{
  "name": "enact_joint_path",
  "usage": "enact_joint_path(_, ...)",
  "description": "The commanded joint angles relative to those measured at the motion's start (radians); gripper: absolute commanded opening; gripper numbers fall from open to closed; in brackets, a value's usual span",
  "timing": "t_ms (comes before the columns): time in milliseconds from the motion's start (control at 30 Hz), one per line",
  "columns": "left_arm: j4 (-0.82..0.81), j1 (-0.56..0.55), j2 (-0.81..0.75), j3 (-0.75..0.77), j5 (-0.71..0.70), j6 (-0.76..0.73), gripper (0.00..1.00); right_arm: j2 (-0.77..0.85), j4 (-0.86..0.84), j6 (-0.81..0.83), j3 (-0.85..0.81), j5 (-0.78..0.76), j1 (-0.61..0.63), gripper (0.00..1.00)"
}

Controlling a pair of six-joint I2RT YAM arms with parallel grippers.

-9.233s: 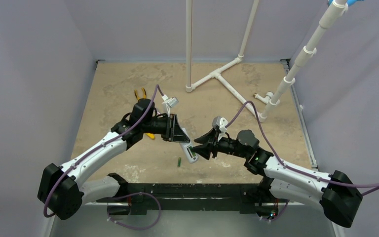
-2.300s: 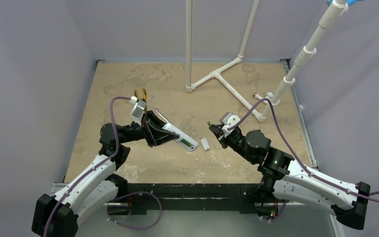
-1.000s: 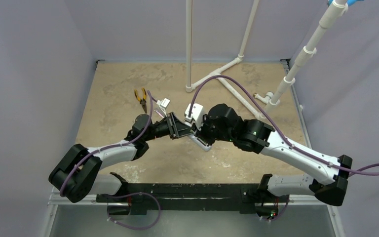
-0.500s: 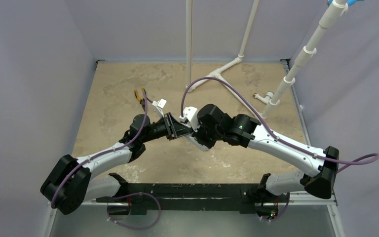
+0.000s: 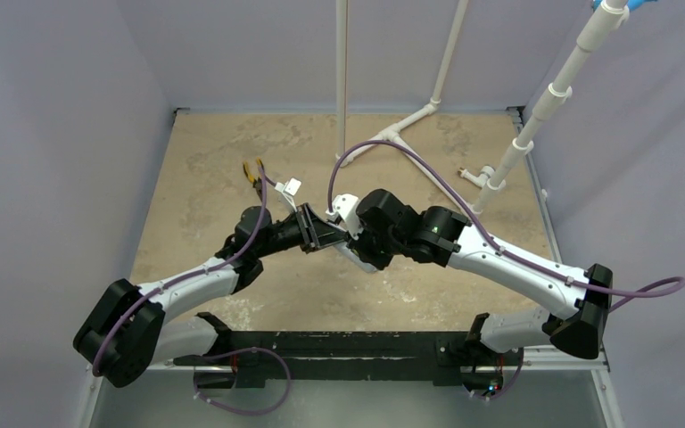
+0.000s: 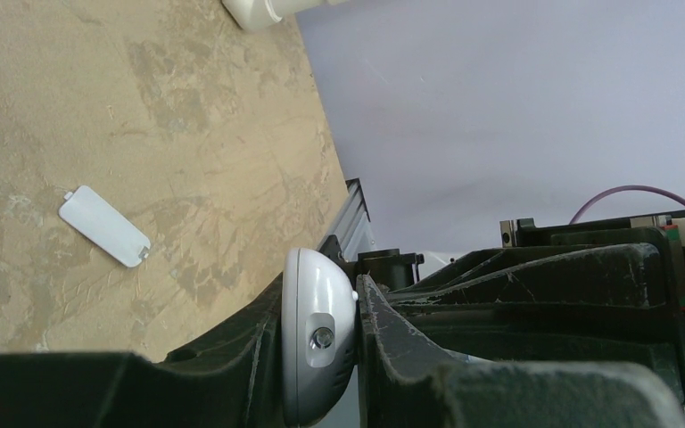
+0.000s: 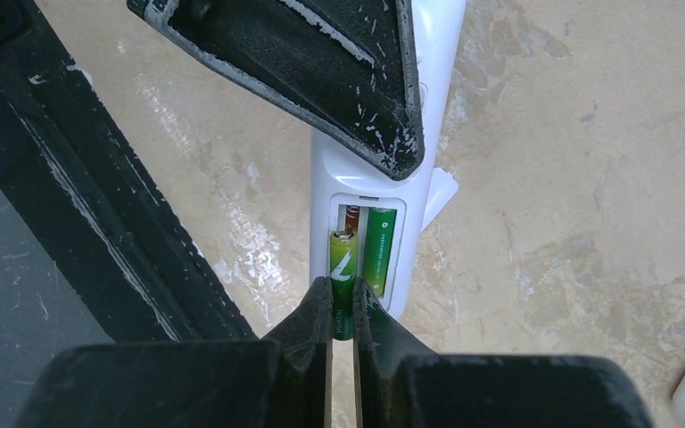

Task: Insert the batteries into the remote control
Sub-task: Load the battery into the remote control.

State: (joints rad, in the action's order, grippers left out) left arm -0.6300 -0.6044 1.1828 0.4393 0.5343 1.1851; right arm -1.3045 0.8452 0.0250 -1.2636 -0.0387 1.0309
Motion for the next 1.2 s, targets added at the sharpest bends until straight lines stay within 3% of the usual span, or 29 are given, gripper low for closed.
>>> enact_joint_path(0, -0.068, -0.004, 0.004, 0.037, -0.001, 0.000, 0.00, -0.004, 0.008, -0.011, -0.024, -0.018, -0.005, 0.00)
enact_joint_path(533, -0.108, -0.003, 0.022, 0.037, 0.013, 0.032, 0.00, -0.025, -0.017, -0.012, -0.003, -0.043, -0.011, 0.00)
enact_joint_path(867, -0.145, -0.003, 0.042, 0.025, 0.015, 0.048, 0.00, -0.023, -0.037, -0.016, -0.001, -0.027, -0.012, 0.16)
enact_joint_path(1167, -0.198, -0.004, 0.081, 0.023, 0.028, 0.071, 0.00, -0.011, -0.043, -0.013, -0.010, -0.033, -0.012, 0.22)
